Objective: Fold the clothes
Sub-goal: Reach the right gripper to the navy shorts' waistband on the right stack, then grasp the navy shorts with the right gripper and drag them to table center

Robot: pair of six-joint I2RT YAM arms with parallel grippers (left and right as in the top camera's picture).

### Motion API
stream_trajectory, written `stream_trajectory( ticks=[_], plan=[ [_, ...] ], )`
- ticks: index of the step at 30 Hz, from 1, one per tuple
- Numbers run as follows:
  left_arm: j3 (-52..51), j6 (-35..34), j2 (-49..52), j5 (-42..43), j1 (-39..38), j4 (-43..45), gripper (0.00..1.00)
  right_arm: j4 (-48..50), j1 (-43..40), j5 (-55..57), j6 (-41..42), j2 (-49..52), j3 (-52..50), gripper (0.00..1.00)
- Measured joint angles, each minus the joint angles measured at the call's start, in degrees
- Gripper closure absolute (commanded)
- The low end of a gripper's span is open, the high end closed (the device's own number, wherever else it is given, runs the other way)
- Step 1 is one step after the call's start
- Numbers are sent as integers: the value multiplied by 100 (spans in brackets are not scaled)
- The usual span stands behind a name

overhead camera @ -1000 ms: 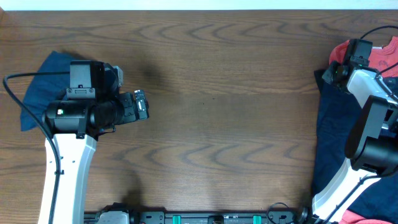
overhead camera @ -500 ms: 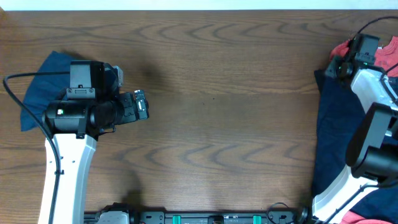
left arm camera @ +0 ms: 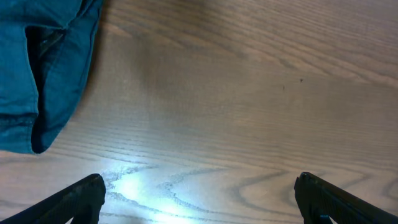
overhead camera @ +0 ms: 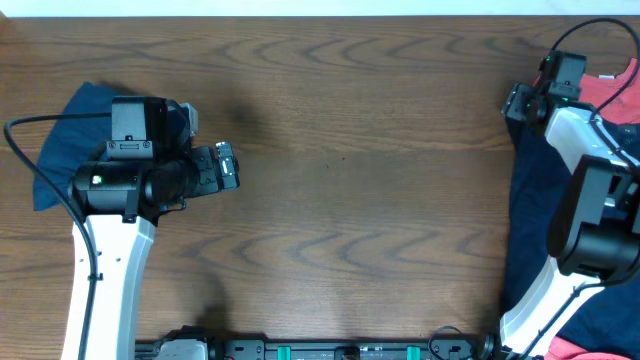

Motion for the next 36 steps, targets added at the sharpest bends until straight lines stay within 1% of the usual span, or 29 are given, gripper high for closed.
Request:
stream_trajectory(
  ticks=[4, 6, 8, 9, 10, 11, 12, 13, 21, 27, 30, 33, 36],
  plan=[
    [0, 0, 0, 0, -2, 66, 2, 17, 2, 247, 17, 146, 0, 30],
    [0, 0, 0, 0, 0, 74, 2, 7, 2, 350, 24, 179, 0, 34],
    [0, 0, 0, 0, 0, 76, 2, -7, 2, 424, 42, 221, 2, 45],
    [0, 0, 0, 0, 0, 79, 2, -22, 2, 463, 74, 243, 2, 53],
    [0, -2, 0, 0, 0, 79, 2, -33, 2, 485, 63, 254, 2, 68],
    [0, 0, 0, 0, 0, 79, 2, -39, 2, 529, 72, 267, 2, 86],
    [0, 0, 0, 0, 0, 79, 2, -44, 2, 570, 72, 271, 2, 97],
    [0, 0, 0, 0, 0, 79, 2, -55, 2, 586, 87, 271, 2, 99],
    [0, 0, 0, 0, 0, 66, 2, -179, 2, 656, 109, 72, 17, 99],
    [0, 0, 0, -2, 0, 74, 2, -179, -9, 745, 105, -874, 17, 99],
    [0, -2, -11, 0, 0, 131, 2, -7, -31, 363, 59, -1574, 17, 99],
    [7, -4, -74, -2, 0, 151, 2, 68, 13, -358, -7, -2232, 20, 99],
    [94, -4, -243, -2, 0, 138, 2, 81, 284, -1023, -50, -2806, 35, 99]
  ],
)
